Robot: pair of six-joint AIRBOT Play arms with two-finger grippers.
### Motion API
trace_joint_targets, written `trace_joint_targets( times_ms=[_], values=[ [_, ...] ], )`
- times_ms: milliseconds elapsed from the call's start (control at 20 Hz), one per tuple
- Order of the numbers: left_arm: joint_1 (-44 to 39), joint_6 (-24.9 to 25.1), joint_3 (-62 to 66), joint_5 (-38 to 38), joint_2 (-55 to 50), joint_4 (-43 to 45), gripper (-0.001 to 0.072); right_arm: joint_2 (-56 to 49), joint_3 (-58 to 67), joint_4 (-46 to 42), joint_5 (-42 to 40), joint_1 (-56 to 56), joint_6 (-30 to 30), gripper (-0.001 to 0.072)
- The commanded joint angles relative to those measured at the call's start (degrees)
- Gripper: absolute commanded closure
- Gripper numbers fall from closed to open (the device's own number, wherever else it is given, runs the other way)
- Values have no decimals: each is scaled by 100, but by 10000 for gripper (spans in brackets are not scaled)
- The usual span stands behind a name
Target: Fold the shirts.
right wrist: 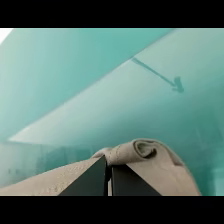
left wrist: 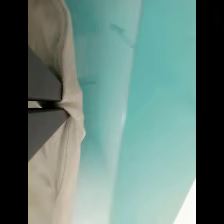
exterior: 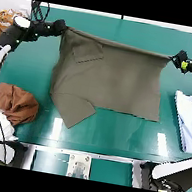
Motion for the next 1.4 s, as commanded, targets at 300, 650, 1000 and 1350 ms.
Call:
trace_joint_targets(
  times_ms=[300,650,1000,1350],
  values=[
    [2,-1075,-402,-1904,-22,2090,679,-39,-560,-1272,1847,-133,264,701],
    [-20,-1032,-970,-2079,-20,2068,679,286,-1156,-1834,1923,-136,505,699],
    [39,-1130,-905,-3318,-7,2068,160,313,-1032,-1884,2741,-332,892,468],
    [420,-1825,2,-5696,153,2144,634,1005,-1375,-1878,4284,-1043,1257,697]
  ],
)
